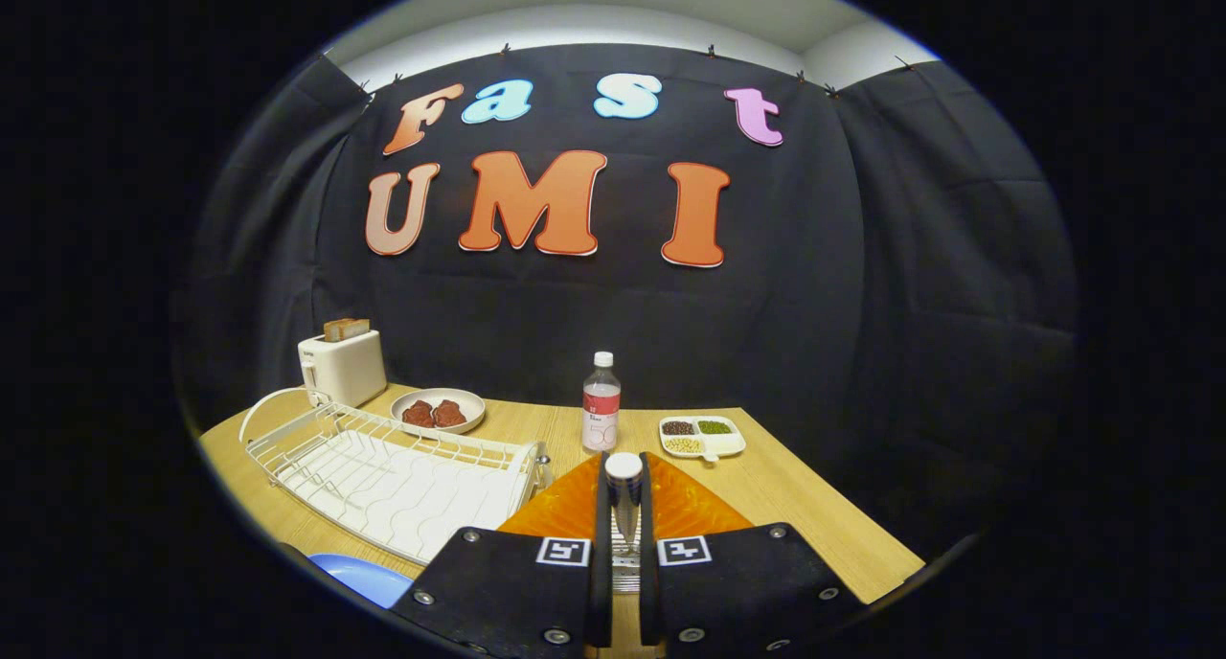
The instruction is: Take the plate from the dish rack, then take the spoon from the basket and place it into the plate.
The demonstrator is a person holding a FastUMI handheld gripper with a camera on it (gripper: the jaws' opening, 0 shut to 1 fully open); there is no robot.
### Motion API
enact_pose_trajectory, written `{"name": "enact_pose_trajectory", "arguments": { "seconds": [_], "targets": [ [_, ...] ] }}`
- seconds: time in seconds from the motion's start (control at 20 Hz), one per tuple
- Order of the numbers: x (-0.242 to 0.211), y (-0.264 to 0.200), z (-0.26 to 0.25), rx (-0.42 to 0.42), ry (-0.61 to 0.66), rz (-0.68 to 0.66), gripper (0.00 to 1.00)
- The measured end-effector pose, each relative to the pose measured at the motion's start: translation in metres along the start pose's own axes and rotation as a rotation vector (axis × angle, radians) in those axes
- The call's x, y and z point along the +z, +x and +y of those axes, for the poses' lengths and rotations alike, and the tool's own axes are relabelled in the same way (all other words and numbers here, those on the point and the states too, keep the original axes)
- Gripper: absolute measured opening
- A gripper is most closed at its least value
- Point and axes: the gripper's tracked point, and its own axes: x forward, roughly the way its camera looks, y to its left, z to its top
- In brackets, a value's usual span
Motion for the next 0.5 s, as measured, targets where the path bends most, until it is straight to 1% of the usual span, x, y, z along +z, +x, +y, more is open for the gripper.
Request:
{"name": "enact_pose_trajectory", "arguments": {
  "seconds": [0.3, 0.5],
  "targets": [
    [0.044, -0.023, 0.01, 0.017, 0.014, -0.032, 0.11],
    [0.061, -0.048, 0.038, 0.088, 0.016, -0.039, 0.11]
  ]
}}
